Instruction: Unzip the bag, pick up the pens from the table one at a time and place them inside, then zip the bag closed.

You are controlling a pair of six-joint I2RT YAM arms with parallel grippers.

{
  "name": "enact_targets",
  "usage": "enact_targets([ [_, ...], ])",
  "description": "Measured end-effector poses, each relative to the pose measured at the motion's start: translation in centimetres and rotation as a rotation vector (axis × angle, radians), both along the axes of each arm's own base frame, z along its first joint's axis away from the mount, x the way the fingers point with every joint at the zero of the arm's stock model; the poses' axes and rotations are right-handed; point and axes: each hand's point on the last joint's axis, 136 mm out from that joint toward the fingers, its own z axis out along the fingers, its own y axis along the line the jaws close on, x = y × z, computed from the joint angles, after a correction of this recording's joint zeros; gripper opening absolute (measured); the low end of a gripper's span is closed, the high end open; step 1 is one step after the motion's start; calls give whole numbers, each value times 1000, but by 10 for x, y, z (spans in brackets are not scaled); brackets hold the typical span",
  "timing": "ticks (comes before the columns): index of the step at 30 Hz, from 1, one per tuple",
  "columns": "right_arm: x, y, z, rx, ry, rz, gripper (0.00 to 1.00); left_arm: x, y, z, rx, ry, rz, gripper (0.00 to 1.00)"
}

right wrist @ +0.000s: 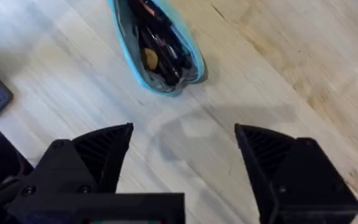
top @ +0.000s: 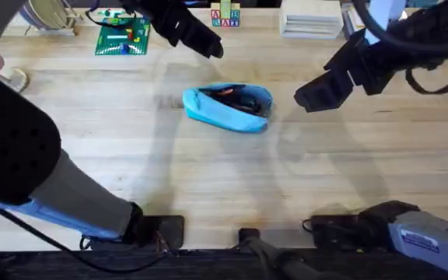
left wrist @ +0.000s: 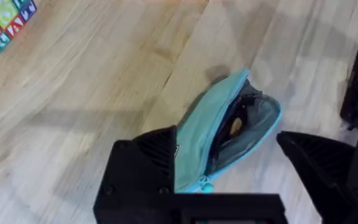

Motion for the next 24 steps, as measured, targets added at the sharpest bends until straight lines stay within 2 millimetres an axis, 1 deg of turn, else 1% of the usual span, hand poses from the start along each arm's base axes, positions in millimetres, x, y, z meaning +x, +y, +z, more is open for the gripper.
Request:
enact_targets([
  [5,0,0,0,0,0,0,998,4,4,11,29,-55,-1,995],
  [10,0,0,0,0,0,0,998,1,12,23,85,-109,17,995],
  [16,0,0,0,0,-1,0,998,-2,27,38,166,-150,104,996],
  [24,7,4,5,19,-36,5,998,-2,47,38,256,-99,258,996],
])
